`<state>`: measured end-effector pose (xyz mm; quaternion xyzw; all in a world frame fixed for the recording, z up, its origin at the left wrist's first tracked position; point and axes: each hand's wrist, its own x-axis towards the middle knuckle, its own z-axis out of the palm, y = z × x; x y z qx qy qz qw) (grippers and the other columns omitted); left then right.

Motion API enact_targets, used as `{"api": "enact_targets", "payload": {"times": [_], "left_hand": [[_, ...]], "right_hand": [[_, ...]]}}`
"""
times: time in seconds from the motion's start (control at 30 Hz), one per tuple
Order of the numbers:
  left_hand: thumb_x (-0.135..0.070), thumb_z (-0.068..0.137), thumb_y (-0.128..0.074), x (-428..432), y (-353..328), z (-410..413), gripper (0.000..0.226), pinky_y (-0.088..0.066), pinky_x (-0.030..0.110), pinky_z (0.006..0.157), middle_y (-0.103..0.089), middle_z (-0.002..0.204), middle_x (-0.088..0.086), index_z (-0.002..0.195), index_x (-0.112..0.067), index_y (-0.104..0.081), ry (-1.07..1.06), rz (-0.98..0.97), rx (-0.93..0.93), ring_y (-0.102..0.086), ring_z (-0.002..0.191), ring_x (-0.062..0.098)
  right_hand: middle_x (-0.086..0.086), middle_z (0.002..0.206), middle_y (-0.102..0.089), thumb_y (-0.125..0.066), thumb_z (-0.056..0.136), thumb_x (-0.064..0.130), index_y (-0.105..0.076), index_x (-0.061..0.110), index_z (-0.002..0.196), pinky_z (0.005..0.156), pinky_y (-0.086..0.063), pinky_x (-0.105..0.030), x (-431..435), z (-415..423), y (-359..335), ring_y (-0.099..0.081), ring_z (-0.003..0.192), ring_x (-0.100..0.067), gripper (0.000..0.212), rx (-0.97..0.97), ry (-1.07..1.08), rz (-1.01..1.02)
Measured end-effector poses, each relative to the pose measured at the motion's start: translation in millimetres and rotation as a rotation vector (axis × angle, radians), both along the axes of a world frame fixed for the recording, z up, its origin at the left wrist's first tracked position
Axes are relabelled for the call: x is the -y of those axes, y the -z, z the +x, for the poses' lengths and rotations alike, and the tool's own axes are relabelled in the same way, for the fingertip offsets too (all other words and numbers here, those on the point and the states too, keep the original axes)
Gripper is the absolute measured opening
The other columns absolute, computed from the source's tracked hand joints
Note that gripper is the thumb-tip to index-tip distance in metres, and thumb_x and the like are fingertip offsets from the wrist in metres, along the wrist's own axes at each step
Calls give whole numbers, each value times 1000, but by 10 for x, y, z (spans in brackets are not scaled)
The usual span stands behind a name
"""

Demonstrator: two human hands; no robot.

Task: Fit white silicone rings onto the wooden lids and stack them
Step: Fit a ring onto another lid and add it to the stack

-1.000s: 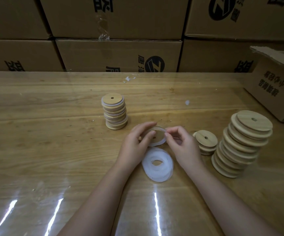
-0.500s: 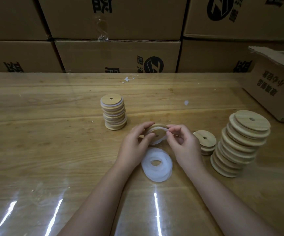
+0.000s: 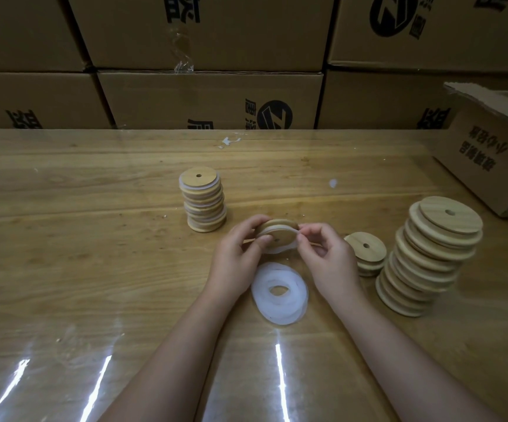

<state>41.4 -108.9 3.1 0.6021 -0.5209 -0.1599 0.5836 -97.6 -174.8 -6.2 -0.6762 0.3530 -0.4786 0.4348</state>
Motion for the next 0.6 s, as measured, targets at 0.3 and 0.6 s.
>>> {"api": "enact_targets", "payload": {"times": [0.3,0.6], "left_hand": [[-2,87,-61,10,-22,12,29,-52,39,82,-63,102,-1,100,-27,-56,45,13,-230,-62,89,12],[-4,80,-70,9,20,-24,37,-47,15,71,-61,90,-15,92,-35,-53,32,38,-84,-59,80,-2]], "right_hand": [[12,80,-65,-60,87,7,-57,29,80,67,-47,-8,-3,-9,-26,-62,72,7,23,-46,-23,29],[6,93,-65,-66,84,12,-54,29,88,72,-52,-15,-55,2,-15,-65,81,1,21,7,-76,0]]}}
